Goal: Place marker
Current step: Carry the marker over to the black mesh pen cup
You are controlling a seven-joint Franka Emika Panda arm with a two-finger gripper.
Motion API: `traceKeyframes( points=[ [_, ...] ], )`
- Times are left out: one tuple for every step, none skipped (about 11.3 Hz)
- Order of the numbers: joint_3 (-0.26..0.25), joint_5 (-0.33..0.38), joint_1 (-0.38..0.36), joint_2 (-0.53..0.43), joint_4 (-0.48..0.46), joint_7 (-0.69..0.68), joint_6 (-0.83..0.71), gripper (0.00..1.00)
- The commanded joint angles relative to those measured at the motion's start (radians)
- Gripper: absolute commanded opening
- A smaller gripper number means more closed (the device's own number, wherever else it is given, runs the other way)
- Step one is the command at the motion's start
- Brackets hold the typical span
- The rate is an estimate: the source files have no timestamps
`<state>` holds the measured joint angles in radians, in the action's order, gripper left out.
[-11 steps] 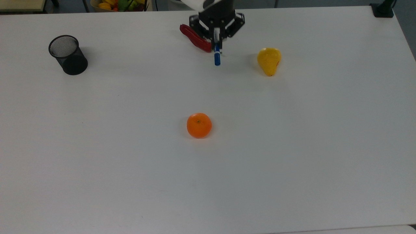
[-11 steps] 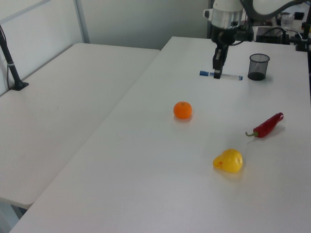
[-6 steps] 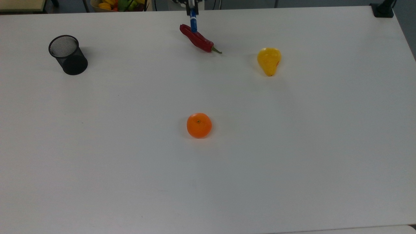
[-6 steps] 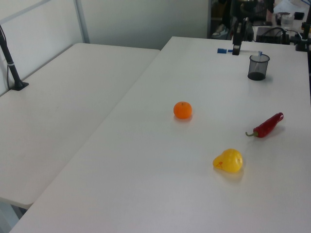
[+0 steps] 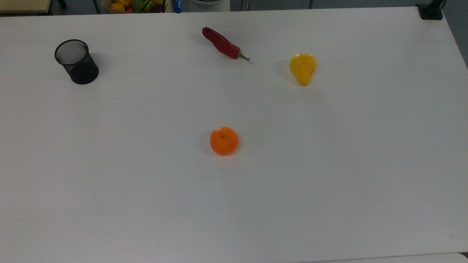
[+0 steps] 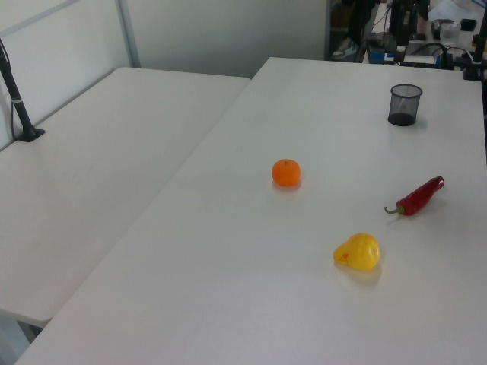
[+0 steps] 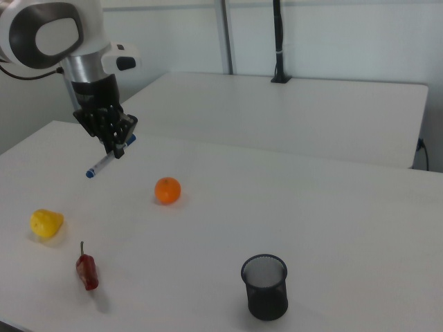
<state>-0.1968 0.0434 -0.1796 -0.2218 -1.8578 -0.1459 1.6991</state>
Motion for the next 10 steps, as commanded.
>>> traceKeyframes(
  points=[
    [-0.038,-0.019,0.051,-0.074,-0.104,-0.061,0.077,0.0],
    [-0.052,-0.029,0.06,-0.074,-0.115,-0.061,0.126,0.0],
    [-0.07,-0.033,0.066,-0.074,-0.124,-0.061,0.163,0.0],
    [-0.09,-0.042,0.072,-0.074,-0.135,-0.064,0.197,0.0],
    [-0.117,-0.068,0.075,-0.074,-0.159,-0.064,0.258,0.0],
    [-0.131,-0.083,0.078,-0.073,-0.179,-0.064,0.301,0.0],
    [-0.15,-0.095,0.08,-0.073,-0.198,-0.064,0.345,0.0],
    [-0.173,-0.121,0.08,-0.071,-0.225,-0.064,0.414,0.0],
    [-0.191,-0.146,0.08,-0.067,-0.244,-0.064,0.469,0.0],
    [-0.208,-0.161,0.078,-0.054,-0.256,-0.064,0.537,0.0]
  ],
)
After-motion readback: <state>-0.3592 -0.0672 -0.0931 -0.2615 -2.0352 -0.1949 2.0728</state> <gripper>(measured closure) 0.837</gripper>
